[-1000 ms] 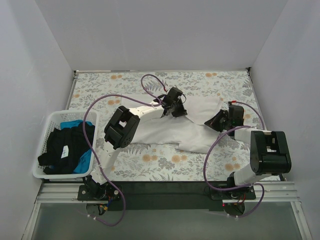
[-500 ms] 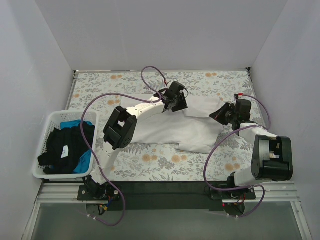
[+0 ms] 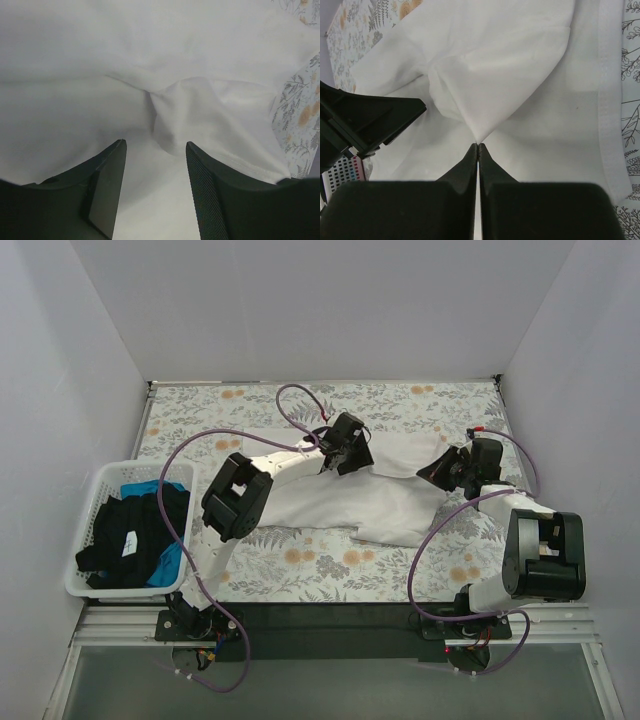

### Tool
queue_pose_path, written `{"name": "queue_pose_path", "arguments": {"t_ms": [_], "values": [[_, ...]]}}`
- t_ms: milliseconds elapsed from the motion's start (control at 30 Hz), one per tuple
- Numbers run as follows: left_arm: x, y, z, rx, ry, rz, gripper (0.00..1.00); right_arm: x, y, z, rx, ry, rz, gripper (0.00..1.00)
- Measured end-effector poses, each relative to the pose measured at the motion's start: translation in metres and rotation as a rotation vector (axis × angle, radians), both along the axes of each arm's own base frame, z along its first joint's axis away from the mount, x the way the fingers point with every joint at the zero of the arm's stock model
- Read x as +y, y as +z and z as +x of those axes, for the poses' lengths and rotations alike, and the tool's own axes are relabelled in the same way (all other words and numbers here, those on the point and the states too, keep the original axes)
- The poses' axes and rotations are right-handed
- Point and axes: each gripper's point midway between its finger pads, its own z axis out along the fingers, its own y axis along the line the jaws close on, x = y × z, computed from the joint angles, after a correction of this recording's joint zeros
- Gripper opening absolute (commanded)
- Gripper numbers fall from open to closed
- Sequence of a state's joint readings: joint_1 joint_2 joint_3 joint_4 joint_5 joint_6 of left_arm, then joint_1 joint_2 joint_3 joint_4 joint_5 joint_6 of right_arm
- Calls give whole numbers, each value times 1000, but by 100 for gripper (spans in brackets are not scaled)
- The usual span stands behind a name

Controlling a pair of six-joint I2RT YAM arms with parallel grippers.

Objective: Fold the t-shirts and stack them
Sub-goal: Fold the tshirt

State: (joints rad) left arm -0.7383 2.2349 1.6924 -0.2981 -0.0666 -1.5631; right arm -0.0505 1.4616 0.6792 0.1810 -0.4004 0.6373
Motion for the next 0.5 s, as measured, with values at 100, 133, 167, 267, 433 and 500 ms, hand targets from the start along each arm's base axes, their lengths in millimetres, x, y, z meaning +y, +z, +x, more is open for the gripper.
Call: {"name": "queue_pose_path", "arguments": {"t_ms": [100,133,167,267,433,500], "values": [[-6,5,5,-10,11,-26,44,1,0,0,-2,8,0,1],[-8,7,7,-15,12,-33,43,1,0,-1,-1,9,1,1],[-11,8,10,-20,14,-43,42,1,-1,-1,0,12,3,1],[-15,9,13,-22,16,-59,41,3,-3,-2,7,19,8,1],[-19,4,11,-5,7,-72,38,3,-3,-2,8,23,9,1],[-19,-2,10,5,5,-70,37,3,-3,-2,8,23,9,1]]}}
